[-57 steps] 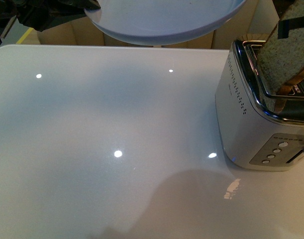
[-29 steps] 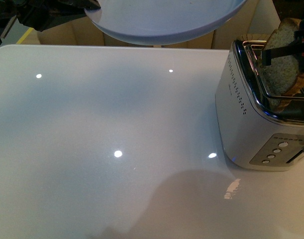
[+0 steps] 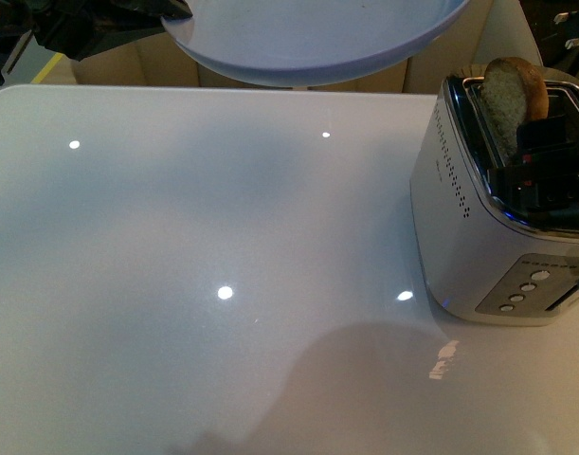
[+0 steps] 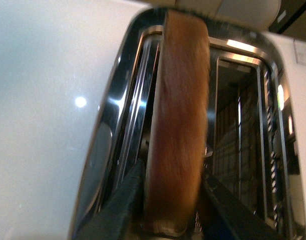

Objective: Left arm holds plate, right arm toasts bread

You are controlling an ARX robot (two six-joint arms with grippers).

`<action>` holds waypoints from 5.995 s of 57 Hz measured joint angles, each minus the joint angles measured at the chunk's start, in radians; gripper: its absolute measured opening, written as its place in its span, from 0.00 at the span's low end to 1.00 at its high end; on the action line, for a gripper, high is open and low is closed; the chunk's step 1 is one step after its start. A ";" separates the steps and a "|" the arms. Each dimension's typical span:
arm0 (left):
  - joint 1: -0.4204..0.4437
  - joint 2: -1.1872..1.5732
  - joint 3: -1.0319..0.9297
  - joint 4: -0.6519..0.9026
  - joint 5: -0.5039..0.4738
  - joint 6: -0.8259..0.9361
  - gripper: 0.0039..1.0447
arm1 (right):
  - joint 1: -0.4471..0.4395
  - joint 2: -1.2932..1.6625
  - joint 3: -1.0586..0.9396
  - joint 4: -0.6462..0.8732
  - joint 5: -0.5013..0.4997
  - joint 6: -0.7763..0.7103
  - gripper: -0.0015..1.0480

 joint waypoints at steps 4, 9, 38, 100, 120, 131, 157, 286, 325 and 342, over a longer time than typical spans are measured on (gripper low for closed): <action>0.000 0.000 0.000 0.000 0.000 0.000 0.03 | -0.008 -0.017 -0.005 0.000 -0.002 0.010 0.59; 0.000 0.000 0.000 0.000 0.000 0.000 0.03 | -0.024 -0.055 -0.015 0.000 -0.004 0.019 0.70; 0.000 0.000 0.000 0.000 0.000 0.000 0.03 | -0.237 -0.685 -0.272 0.158 -0.219 0.065 0.78; 0.000 -0.001 0.002 0.001 0.002 0.000 0.03 | -0.239 -1.167 -0.610 0.076 -0.242 0.062 0.02; 0.000 -0.002 0.002 0.001 0.003 0.000 0.03 | -0.239 -1.319 -0.610 -0.067 -0.241 0.062 0.02; 0.000 -0.002 0.002 0.001 0.003 0.000 0.03 | -0.239 -1.388 -0.610 -0.135 -0.241 0.062 0.02; 0.000 -0.002 0.002 0.001 0.003 0.000 0.03 | -0.239 -1.610 -0.610 -0.391 -0.239 0.062 0.02; 0.638 0.475 -0.004 -0.010 0.185 0.595 0.03 | -0.239 -1.663 -0.610 -0.415 -0.240 0.061 0.91; 0.655 0.698 0.078 0.112 0.079 0.576 0.03 | -0.239 -1.663 -0.610 -0.415 -0.240 0.061 0.91; 0.642 0.727 0.063 0.153 0.042 0.544 0.03 | -0.239 -1.663 -0.610 -0.415 -0.241 0.061 0.91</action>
